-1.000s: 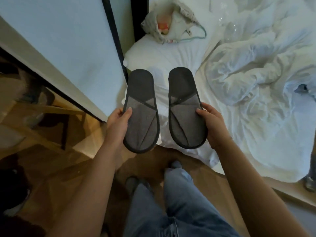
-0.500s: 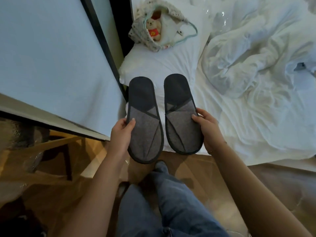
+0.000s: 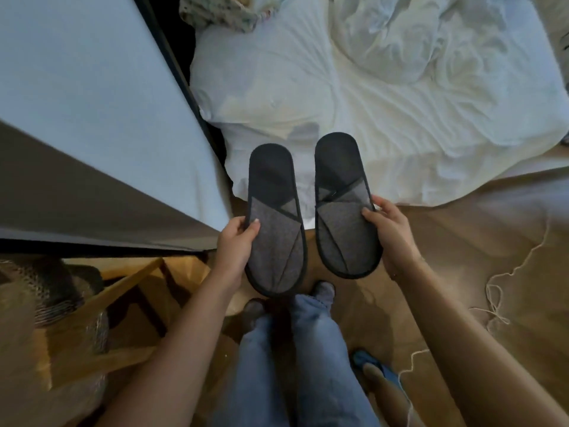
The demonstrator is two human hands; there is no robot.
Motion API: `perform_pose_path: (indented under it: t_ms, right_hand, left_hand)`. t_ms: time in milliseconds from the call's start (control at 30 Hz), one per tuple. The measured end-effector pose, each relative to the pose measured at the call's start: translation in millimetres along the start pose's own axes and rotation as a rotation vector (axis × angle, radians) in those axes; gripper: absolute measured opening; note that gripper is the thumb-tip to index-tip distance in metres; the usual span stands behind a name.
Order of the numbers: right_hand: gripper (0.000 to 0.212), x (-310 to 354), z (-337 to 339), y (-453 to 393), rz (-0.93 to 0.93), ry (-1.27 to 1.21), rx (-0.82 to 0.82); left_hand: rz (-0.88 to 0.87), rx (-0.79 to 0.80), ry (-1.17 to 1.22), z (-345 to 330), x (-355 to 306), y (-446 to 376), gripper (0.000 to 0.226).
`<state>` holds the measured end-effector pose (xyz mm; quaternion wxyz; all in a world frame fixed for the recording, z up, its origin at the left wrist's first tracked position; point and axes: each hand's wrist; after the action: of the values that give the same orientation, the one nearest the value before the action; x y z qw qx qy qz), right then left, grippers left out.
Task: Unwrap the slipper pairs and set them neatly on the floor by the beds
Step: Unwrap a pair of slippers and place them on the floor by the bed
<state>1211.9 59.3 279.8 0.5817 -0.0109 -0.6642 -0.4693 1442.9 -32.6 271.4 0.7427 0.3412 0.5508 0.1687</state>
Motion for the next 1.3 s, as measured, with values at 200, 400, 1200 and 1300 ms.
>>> perform_pose_path:
  t_ms: [200, 400, 1200, 1300]
  right_hand:
    - [0.031, -67.6, 7.5, 16.5, -0.100, -0.029, -0.040]
    - [0.031, -128.8, 8.6, -5.7, -0.232, -0.008, -0.028]
    - [0.041, -485.2, -33.1, -238.5, -0.389, 0.176, 0.094]
    - [0.042, -530.0, -55.1, -270.6, -0.349, 0.222, 0.106]
  left_hand:
    - [0.090, 0.069, -0.009, -5.6, 53.9, -12.4, 0.018]
    - [0.154, 0.094, -0.052, -25.1, 118.2, -46.8, 0.012]
    - [0.322, -0.054, -0.226, -77.1, 459.4, -268.9, 0.008]
    - [0.253, -0.057, -0.268, -77.4, 499.2, -306.4, 0.012]
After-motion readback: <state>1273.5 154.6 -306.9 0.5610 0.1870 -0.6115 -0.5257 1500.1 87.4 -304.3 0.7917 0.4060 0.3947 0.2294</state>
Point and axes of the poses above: each hand's wrist, its own y-axis away from the middle knuckle, its own z-axis out of the back of the hand, x = y × z, and after that the axes turned 2 degrees about -y, right-handed
